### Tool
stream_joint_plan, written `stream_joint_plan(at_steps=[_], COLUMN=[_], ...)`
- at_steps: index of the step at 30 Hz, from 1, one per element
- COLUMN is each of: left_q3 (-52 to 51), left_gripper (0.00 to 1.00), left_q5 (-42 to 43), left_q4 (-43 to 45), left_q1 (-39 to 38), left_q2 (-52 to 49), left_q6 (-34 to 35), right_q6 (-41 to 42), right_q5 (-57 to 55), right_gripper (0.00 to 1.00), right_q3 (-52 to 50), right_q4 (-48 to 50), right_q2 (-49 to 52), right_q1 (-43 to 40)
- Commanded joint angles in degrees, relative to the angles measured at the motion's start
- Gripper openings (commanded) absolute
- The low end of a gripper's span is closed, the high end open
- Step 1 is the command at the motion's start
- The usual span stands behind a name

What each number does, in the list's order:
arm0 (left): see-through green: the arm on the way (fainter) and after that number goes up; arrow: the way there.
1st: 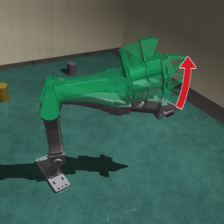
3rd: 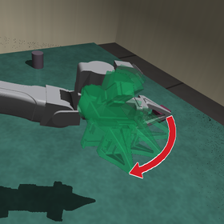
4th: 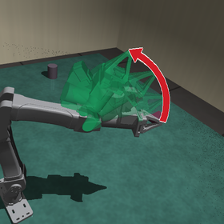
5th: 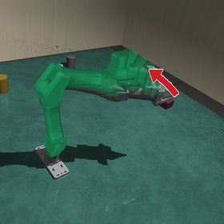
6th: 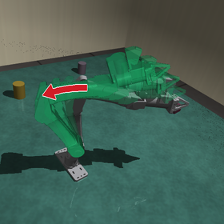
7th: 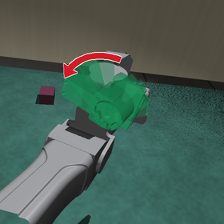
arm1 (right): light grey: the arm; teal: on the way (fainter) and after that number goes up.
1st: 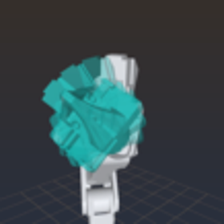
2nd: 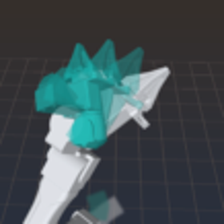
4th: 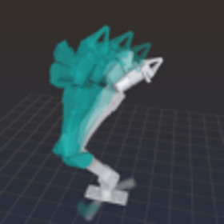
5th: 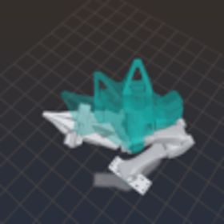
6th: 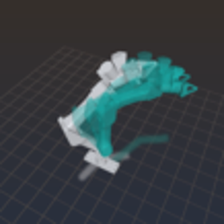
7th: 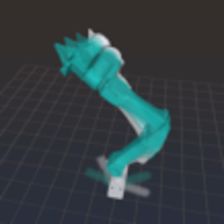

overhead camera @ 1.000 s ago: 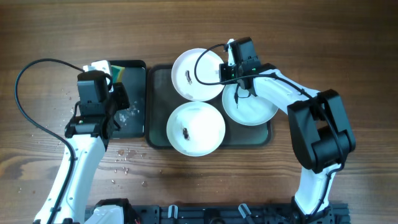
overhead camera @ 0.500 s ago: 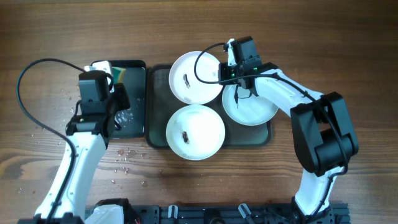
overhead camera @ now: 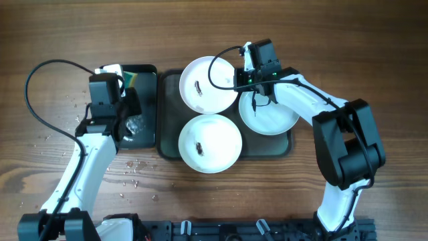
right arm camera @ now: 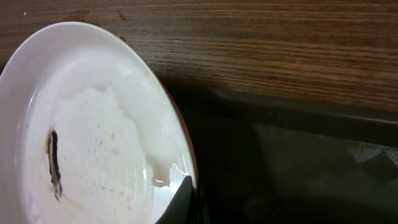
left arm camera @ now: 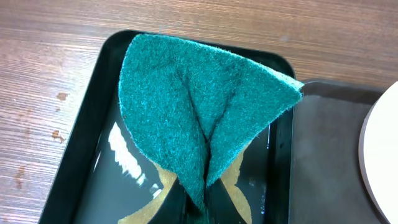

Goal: Clean dirty plates on tray and stack at the side
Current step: 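Carry the sponge with the left gripper onto the top-left white plate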

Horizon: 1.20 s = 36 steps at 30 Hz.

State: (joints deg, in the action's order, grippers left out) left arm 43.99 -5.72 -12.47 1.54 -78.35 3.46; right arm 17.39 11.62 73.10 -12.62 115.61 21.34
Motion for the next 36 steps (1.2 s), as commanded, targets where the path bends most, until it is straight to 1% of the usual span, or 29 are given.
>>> stream_joint_plan(at_steps=[1, 6, 9, 11, 12, 14, 22, 29, 31, 33, 36], left_q3=[5.0, 14.2, 17.8, 18.0, 17.9, 17.9, 17.9, 17.9, 17.9, 17.9, 17.9], left_gripper=[0.04, 0.04, 0.04, 0.04, 0.04, 0.04, 0.04, 0.04, 0.04, 0.04, 0.04], left_q5=[0.4, 0.3, 0.5, 2.0, 5.2, 7.4, 7.8, 7.9, 7.9, 7.8, 7.9], left_q4=[-1.4, -5.6, -6.6, -6.0, -6.1, -6.6, -8.4, -9.1, -9.1, -9.1, -9.0], left_q1=[-0.2, -0.2, -0.2, -0.2, -0.2, -0.2, -1.1, -4.8, -5.9, -7.1, -8.6], left_q2=[-0.1, -0.3, -0.4, -0.4, -0.8, -1.4, -6.9, -10.8, -11.4, -11.8, -12.5], left_q6=[-1.8, -1.6, 0.6, 1.3, 1.5, 1.5, 1.9, 1.9, 2.0, 2.9, 6.8], right_q6=[0.8, 0.9, 3.2, 4.1, 4.0, 4.0, 5.3, 5.7, 6.6, 7.0, 6.8], right_q5=[1.3, 1.4, 1.4, 1.4, 1.3, 1.4, 1.3, 1.3, -0.3, -2.8, -3.3], right_gripper=[0.04, 0.04, 0.04, 0.04, 0.04, 0.04, 0.04, 0.04, 0.04, 0.04, 0.04], right_q3=[-0.4, -0.4, -0.4, -0.4, -0.4, -0.4, -0.4, -0.4, -0.4, -0.5, -0.5], right_q4=[0.2, 0.2, 0.1, 0.0, 0.0, 0.0, -0.2, 0.1, 0.0, -0.1, -0.1], right_q2=[-1.5, -1.5, -1.5, -1.5, -1.5, -1.5, -1.5, -0.8, -0.5, -0.5, -0.5], right_q1=[0.2, 0.2, 0.4, 0.7, 1.2, 1.7, 3.5, 4.7, 5.1, 5.5, 5.8])
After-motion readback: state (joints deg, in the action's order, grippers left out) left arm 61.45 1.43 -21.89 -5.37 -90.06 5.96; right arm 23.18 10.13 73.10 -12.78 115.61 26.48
